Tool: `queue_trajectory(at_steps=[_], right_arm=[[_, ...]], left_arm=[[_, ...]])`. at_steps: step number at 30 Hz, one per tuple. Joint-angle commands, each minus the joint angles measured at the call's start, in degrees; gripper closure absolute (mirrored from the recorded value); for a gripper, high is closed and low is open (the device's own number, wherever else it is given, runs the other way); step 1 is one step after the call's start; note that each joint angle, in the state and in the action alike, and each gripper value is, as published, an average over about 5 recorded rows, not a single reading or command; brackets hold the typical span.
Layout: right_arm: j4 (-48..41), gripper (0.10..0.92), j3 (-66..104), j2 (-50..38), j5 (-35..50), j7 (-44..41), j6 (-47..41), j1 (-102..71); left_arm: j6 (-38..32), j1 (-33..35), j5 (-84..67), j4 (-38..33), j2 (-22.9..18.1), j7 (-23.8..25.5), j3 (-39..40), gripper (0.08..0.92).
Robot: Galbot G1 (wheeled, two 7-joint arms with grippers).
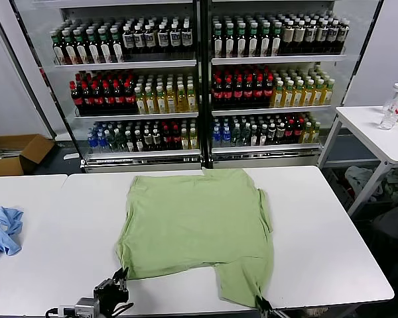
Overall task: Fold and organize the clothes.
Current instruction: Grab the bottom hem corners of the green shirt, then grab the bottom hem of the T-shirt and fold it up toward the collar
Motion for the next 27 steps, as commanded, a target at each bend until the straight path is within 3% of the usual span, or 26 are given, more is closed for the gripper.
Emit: queue_trajectory(at_steps=[1,11,20,27], right_arm=[[1.0,0.920,4.2,-3.2,4.8,-0.3,1.3,5.4],[-4.7,0.920,4.9,-9.3,12.8,1.1,1.0,20.0],[-20.0,0.920,-7.6,-12.4,14.3,1.9,-0.1,42.7],[-32.3,0.920,-17.0,-9.4,10.9,1.3,-1.9,57.7]], left_arm=[[-4.9,-3.4,-4.4,0.8,2.1,3.5,-1.4,0.868],[-4.6,-10.6,-11.1,3.8,6.2,3.8,-4.6,0.872],[-2.7,-24.3,-9.9,14.7,6.5,3.5,2.0,0.872],[-2.7,-32.7,-5.7,25.8,5.9,2.5,7.3,0.872]])
